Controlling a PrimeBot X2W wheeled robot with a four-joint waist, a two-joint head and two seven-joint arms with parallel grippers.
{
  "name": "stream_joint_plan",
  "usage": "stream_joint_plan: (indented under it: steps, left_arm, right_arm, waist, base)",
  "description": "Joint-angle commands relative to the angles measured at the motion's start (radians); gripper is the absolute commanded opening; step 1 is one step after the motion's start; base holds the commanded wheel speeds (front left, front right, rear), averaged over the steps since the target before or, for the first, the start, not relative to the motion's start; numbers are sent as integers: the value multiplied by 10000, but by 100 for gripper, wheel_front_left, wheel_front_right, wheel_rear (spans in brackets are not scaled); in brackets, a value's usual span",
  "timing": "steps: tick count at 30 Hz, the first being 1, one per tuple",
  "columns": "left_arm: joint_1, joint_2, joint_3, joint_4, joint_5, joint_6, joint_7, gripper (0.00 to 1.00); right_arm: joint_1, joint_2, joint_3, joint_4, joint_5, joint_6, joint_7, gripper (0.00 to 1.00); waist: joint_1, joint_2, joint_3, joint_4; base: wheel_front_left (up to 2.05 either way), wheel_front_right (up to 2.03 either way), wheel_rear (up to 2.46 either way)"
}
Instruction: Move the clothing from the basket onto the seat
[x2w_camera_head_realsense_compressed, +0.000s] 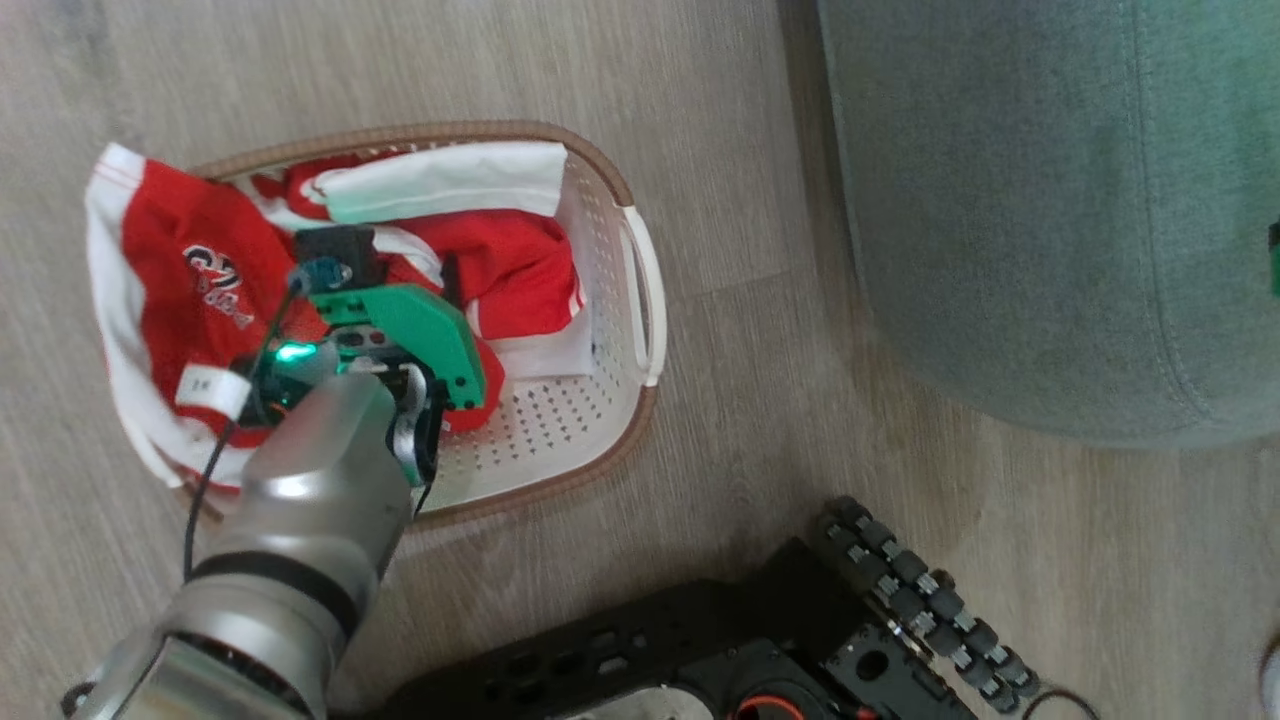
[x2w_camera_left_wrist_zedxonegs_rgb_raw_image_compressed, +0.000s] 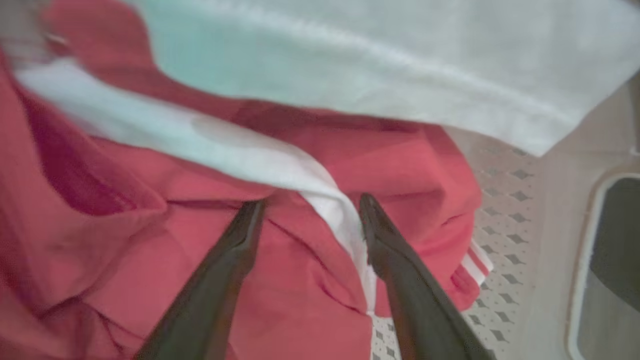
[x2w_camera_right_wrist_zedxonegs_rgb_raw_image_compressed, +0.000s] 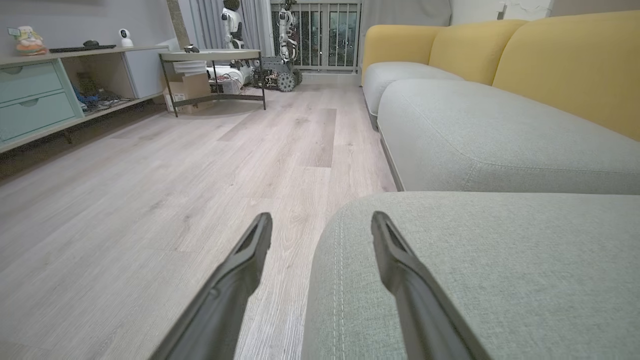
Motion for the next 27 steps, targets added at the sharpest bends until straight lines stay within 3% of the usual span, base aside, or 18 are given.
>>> stream_joint_plan:
  steps: [1, 4, 10, 11, 13, 14, 27]
  left_arm:
    - [92, 85, 21, 61, -134, 88, 136, 100]
    - [-173, 85, -219, 367, -474, 363, 961, 100]
    - [-374, 85, -530, 509, -847, 739, 1610, 100]
    - [-385, 85, -568, 513, -905, 749, 1618, 78]
    - [-393, 85, -636, 499, -1012, 714, 1523, 13]
    - [-386, 85, -665, 483, -1071, 667, 1450, 0]
    - [206, 85, -1271, 149, -1981, 63, 770, 0]
  right_arm:
    - [126, -176, 5, -339, 82, -2, -59, 100]
    - [15, -94, 21, -356, 99, -2, -59, 100]
    - [-40, -7, 46, -340, 96, -2, -59, 100]
    - [-45, 0, 49, -333, 93, -2, -59, 100]
    - [-50, 13, 56, -311, 92, -2, -59, 100]
    - [-54, 15, 54, -301, 90, -2, -59, 100]
    - [177, 45, 48, -230, 0, -2, -59, 100]
  waist:
    - [-1, 0, 273, -172]
    - [-1, 0, 515, -283]
    - [-1, 0, 683, -346]
    - [-1, 0, 687, -347]
    - [-1, 0, 672, -343]
    - [-1, 0, 655, -331]
    - [-1, 0, -687, -57]
  base:
    - [0, 0, 0]
    - [0, 0, 0]
    - [0, 0, 0]
    - [0, 0, 0]
    - [0, 0, 0]
    - [0, 0, 0]
    - [0, 0, 0]
